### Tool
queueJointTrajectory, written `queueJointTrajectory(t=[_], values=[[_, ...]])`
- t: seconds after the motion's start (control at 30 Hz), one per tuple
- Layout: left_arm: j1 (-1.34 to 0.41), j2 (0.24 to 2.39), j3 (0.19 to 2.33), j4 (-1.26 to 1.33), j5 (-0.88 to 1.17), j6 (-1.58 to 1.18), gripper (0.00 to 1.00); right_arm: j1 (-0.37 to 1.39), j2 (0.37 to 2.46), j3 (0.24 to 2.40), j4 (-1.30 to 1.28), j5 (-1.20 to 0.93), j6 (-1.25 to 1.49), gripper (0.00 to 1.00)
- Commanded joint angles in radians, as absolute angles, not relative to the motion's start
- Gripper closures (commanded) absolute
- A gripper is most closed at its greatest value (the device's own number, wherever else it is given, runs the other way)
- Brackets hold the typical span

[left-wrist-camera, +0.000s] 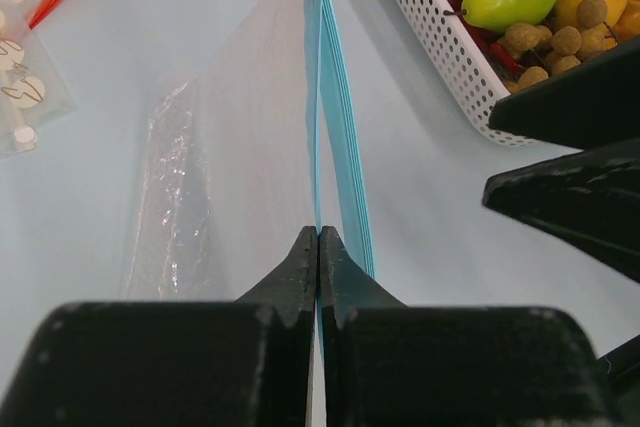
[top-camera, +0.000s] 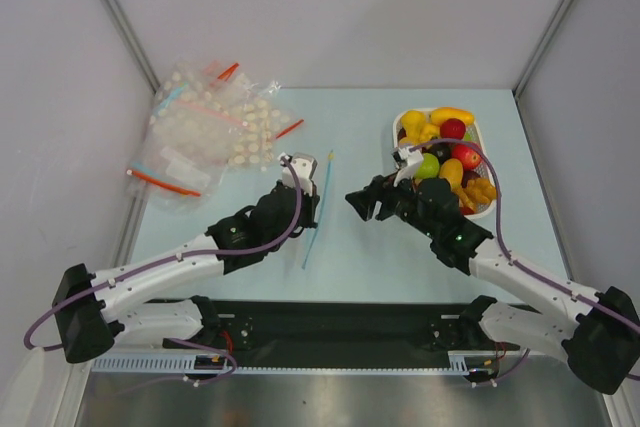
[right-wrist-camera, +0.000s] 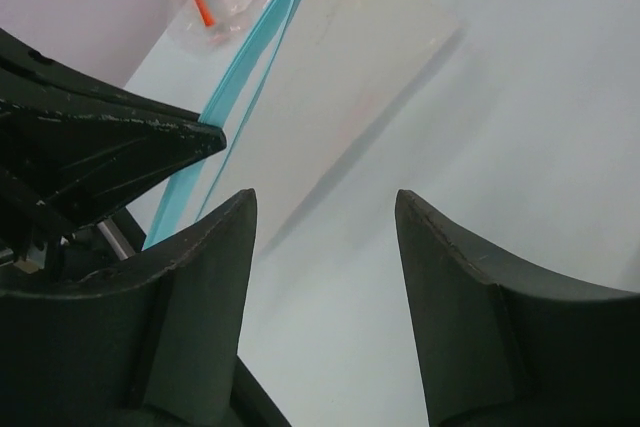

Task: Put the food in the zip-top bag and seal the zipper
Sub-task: Open the zipper of the food storage bag.

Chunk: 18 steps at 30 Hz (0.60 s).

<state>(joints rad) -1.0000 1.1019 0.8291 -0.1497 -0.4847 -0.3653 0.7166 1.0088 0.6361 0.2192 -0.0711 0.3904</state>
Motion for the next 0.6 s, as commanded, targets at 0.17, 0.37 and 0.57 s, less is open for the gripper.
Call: queueJointTrajectory(t=[0.17,0.37,0.57], values=[[-1.002,1.124,0.838,-0.101,-0.448,-0.356,1.00,0.772,1.097,0.676,0.328,-0.104,0.348,0.39],[-1.002,1.149,0.839,-0.089,-0.413,-0.373,1.00,0.839,1.120,0.692,0.330,-0.051,0.319,0.40],[-1.002,1.157,0.838,-0.071,-0.367,-0.373,1.00,0.845,1.181,0.718,0.313,-0.017,0.330,0.42]])
